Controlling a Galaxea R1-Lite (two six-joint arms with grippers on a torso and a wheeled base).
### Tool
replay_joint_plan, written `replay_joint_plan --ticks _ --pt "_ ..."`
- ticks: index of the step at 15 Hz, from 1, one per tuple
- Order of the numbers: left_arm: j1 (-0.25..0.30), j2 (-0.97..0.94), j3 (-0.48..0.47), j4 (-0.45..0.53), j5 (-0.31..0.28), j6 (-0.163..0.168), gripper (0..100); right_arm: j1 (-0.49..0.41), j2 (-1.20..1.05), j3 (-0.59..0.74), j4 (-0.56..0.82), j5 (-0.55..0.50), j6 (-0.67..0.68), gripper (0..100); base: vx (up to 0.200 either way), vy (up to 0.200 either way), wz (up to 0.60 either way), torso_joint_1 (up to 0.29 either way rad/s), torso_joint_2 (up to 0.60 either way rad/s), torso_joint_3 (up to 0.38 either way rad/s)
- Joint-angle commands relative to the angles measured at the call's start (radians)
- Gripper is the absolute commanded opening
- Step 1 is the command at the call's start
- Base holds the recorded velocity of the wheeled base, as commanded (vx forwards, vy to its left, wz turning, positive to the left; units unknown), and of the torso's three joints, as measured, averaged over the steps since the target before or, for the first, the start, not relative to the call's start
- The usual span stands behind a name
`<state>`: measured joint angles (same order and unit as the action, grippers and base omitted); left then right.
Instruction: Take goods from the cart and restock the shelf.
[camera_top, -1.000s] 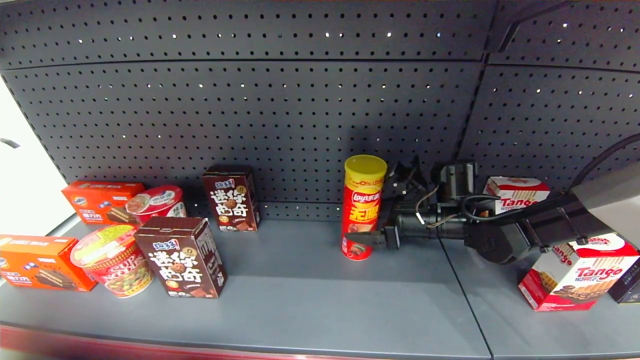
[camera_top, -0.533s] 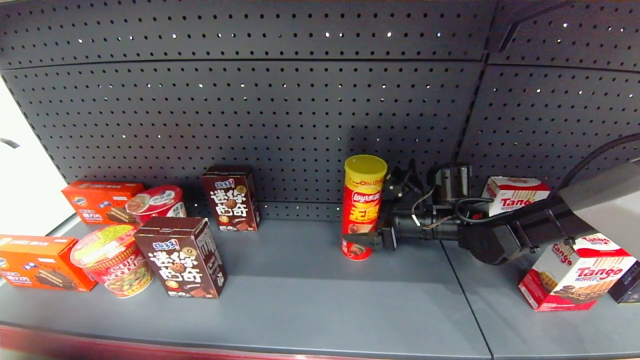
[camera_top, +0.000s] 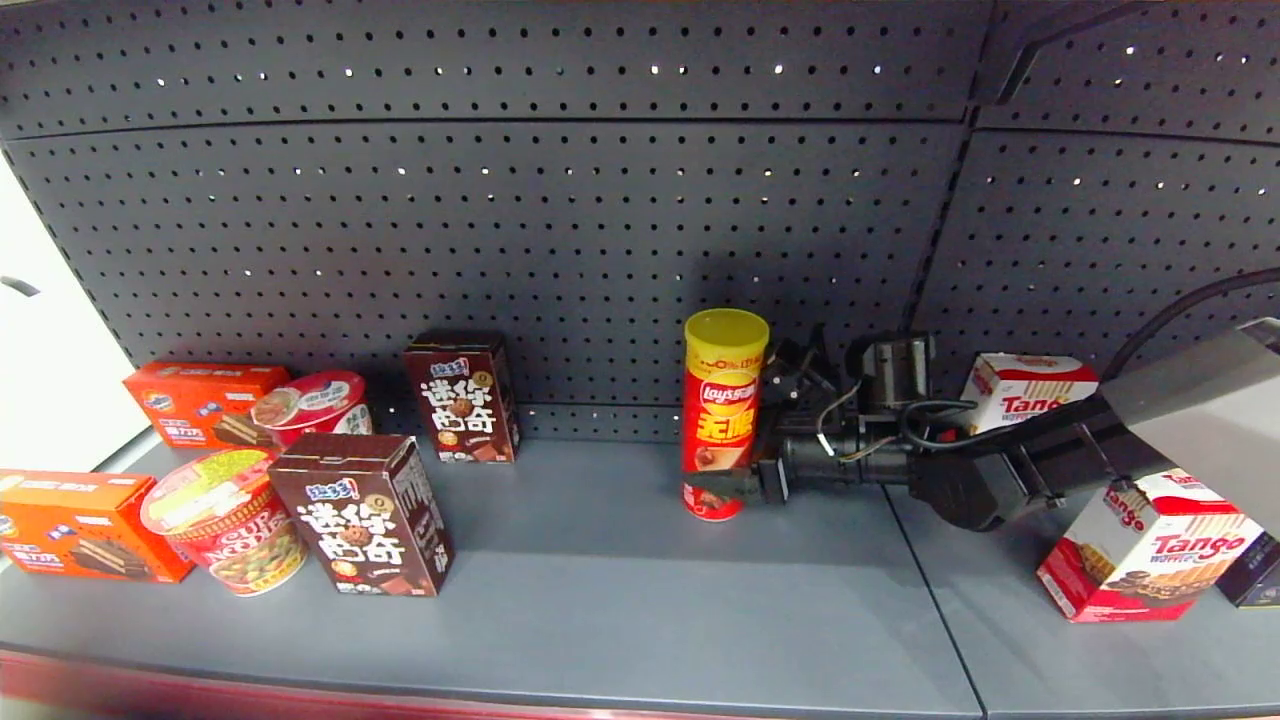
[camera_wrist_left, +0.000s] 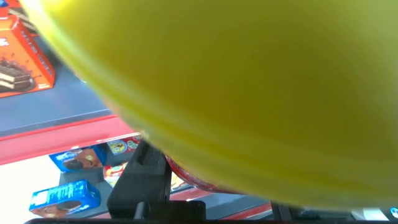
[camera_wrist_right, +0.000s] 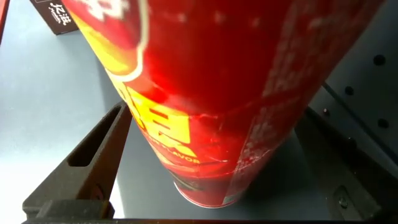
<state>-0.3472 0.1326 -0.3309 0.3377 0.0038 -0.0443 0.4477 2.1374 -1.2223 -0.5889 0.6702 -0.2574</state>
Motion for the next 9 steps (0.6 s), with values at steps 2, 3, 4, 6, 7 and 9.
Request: replay_joint_plan --ticks 2,3,4,6,7,9 --pt "0.001 -0.002 0.003 0.000 0.001 0.000 0 0.000 0.001 0.001 -0.002 0.009 0.001 100 0.000 0.000 0.00 0.000 0.00 0.000" --pt "0.001 -0.002 0.004 0.000 0.001 0.000 0 0.000 0.002 0.001 -0.002 0.017 0.000 100 0.000 0.000 0.00 0.000 0.00 0.000" --pt "-0.001 -0.007 0.004 0.000 0.001 0.000 0 0.002 0.001 0.001 -0.002 0.009 0.001 0 0.000 0.000 0.00 0.000 0.00 0.000" --pt "0.001 -0.007 0.004 0.001 0.001 0.000 0 0.002 -0.001 0.004 -0.002 0.009 0.001 0 0.000 0.000 0.00 0.000 0.00 0.000" --pt "0.001 -0.007 0.006 0.001 0.001 0.000 0 0.002 -0.002 0.006 -0.002 0.009 0.001 0 0.000 0.000 0.00 0.000 0.00 0.000" --pt "-0.001 -0.007 0.006 0.001 0.001 0.000 0 0.002 -0.005 0.007 -0.002 0.009 0.001 0 0.000 0.000 0.00 0.000 0.00 0.000"
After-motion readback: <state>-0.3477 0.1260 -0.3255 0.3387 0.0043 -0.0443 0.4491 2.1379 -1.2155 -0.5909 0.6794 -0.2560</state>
